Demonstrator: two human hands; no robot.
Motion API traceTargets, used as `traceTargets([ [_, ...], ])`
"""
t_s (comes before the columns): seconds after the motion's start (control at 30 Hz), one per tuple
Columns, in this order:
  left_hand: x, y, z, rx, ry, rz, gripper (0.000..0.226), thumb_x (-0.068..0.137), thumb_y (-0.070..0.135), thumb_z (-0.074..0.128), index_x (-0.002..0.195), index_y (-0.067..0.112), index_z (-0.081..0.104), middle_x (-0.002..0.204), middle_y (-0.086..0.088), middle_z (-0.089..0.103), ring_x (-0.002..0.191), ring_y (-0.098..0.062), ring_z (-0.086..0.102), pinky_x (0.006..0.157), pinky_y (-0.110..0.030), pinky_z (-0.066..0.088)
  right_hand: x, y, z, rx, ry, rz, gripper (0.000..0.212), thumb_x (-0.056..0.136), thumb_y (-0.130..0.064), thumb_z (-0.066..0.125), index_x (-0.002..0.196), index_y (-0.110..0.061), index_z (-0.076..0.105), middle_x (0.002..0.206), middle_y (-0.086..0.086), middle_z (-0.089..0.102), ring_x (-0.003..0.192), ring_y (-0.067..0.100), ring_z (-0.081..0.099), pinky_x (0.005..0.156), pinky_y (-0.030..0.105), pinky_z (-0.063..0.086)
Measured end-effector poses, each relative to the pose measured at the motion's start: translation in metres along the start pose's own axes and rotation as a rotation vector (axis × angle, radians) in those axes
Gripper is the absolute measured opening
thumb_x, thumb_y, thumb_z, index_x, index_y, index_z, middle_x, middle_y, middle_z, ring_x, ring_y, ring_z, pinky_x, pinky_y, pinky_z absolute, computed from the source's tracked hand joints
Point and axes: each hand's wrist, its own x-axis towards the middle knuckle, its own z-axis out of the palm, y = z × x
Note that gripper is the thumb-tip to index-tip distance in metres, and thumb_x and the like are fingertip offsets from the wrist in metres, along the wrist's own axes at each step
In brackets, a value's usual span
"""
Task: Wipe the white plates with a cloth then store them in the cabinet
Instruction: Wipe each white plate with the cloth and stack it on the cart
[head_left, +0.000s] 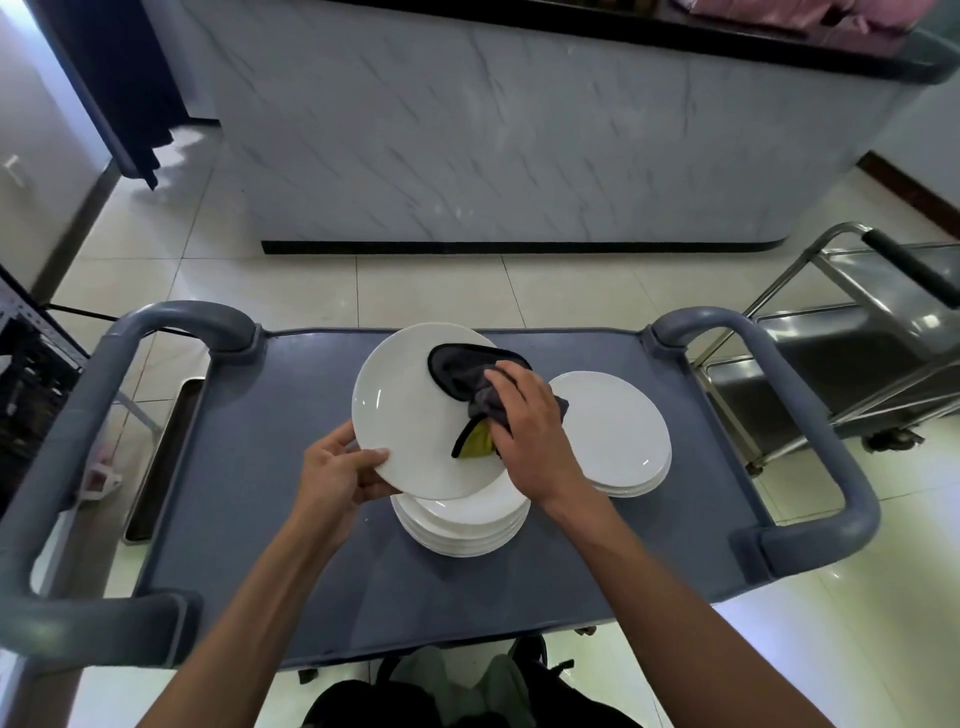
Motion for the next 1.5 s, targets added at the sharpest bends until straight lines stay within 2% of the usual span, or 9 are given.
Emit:
traceTargets([
  [0.27, -0.006, -0.005, 0.006, 0.063, -0.133, -0.047, 0.045, 0.085, -0.016, 0.054, 0.120, 0.008, 0.069, 0.100, -0.020, 0.075, 0.074, -0.035, 0.073, 0.060, -0.041, 0.061, 0.024, -0.008, -0.005, -0.026, 0.030, -0.045, 0.053, 0.093, -0.001, 0.058, 0.144, -0.004, 0.047, 0.151, 0.013, 0.041, 0.140, 0.031, 0.035, 0.120, 0.041, 0.024],
  [0.4, -0.006, -0.003, 0.007, 0.077, -0.154, -0.036, 0.044, 0.085, -0.016, 0.055, 0.120, 0.008, 0.069, 0.100, -0.022, 0.075, 0.077, -0.036, 0.073, 0.061, -0.041, 0.060, 0.022, -0.018, 0.004, -0.018, 0.035, -0.109, 0.053, 0.090, -0.001, 0.060, 0.143, -0.003, 0.050, 0.150, 0.014, 0.044, 0.141, 0.032, 0.037, 0.120, 0.046, 0.026],
  [0.73, 0.001, 0.010, -0.005, 0.033, -0.070, 0.026, 0.046, 0.083, -0.016, 0.056, 0.115, 0.013, 0.071, 0.095, -0.017, 0.076, 0.075, -0.035, 0.073, 0.060, -0.043, 0.061, -0.032, -0.019, 0.032, 0.029, -0.027, -0.313, 0.054, 0.083, 0.004, 0.065, 0.136, -0.003, 0.056, 0.146, 0.012, 0.050, 0.137, 0.034, 0.043, 0.115, 0.048, 0.034],
  [0.87, 0.001, 0.012, -0.005, 0.066, -0.098, 0.027, 0.045, 0.083, -0.016, 0.056, 0.114, 0.013, 0.071, 0.096, -0.017, 0.076, 0.076, -0.035, 0.073, 0.062, -0.044, 0.062, -0.031, -0.022, 0.031, 0.035, -0.007, -0.310, 0.053, 0.083, 0.005, 0.065, 0.135, -0.003, 0.057, 0.146, 0.012, 0.050, 0.137, 0.034, 0.044, 0.115, 0.048, 0.034],
  [1.03, 0.000, 0.012, -0.004, 0.183, -0.210, -0.003, 0.045, 0.081, -0.018, 0.056, 0.113, 0.009, 0.073, 0.100, -0.025, 0.074, 0.083, -0.044, 0.072, 0.070, -0.056, 0.061, -0.010, -0.034, 0.027, 0.017, 0.013, -0.306, 0.049, 0.088, -0.001, 0.062, 0.137, -0.006, 0.055, 0.147, 0.009, 0.049, 0.139, 0.031, 0.041, 0.116, 0.047, 0.032],
  [1.13, -0.005, 0.005, -0.003, 0.218, -0.263, -0.027, 0.047, 0.081, -0.017, 0.055, 0.106, 0.016, 0.078, 0.101, -0.023, 0.075, 0.084, -0.045, 0.072, 0.066, -0.052, 0.062, 0.007, -0.036, 0.022, 0.010, 0.015, -0.272, 0.050, 0.089, -0.001, 0.060, 0.138, -0.008, 0.054, 0.147, 0.008, 0.048, 0.140, 0.030, 0.039, 0.115, 0.047, 0.031],
  [1.27, -0.006, 0.000, -0.004, 0.175, -0.232, -0.017, 0.049, 0.078, -0.016, 0.057, 0.108, 0.016, 0.078, 0.102, -0.024, 0.074, 0.082, -0.044, 0.071, 0.070, -0.058, 0.060, 0.020, -0.032, 0.016, -0.008, 0.012, -0.267, 0.051, 0.089, -0.001, 0.061, 0.139, -0.008, 0.053, 0.146, 0.008, 0.048, 0.139, 0.029, 0.038, 0.116, 0.045, 0.030],
  [1.4, -0.010, 0.000, -0.006, 0.107, -0.183, -0.013, 0.048, 0.069, -0.003, 0.065, 0.114, 0.012, 0.074, 0.098, -0.023, 0.074, 0.078, -0.039, 0.071, 0.066, -0.050, 0.061, 0.029, -0.024, 0.006, -0.001, 0.079, -0.170, 0.052, 0.087, -0.001, 0.062, 0.137, -0.008, 0.055, 0.145, 0.009, 0.049, 0.136, 0.029, 0.041, 0.116, 0.044, 0.030],
  [1.5, -0.008, -0.001, -0.008, 0.082, -0.098, 0.006, 0.045, 0.079, -0.013, 0.058, 0.116, 0.008, 0.072, 0.093, -0.020, 0.075, 0.071, -0.032, 0.070, 0.060, -0.042, 0.060, 0.029, -0.020, 0.000, 0.022, 0.105, -0.081, 0.051, 0.088, -0.005, 0.063, 0.139, -0.010, 0.056, 0.145, 0.007, 0.049, 0.133, 0.028, 0.042, 0.114, 0.041, 0.031],
])
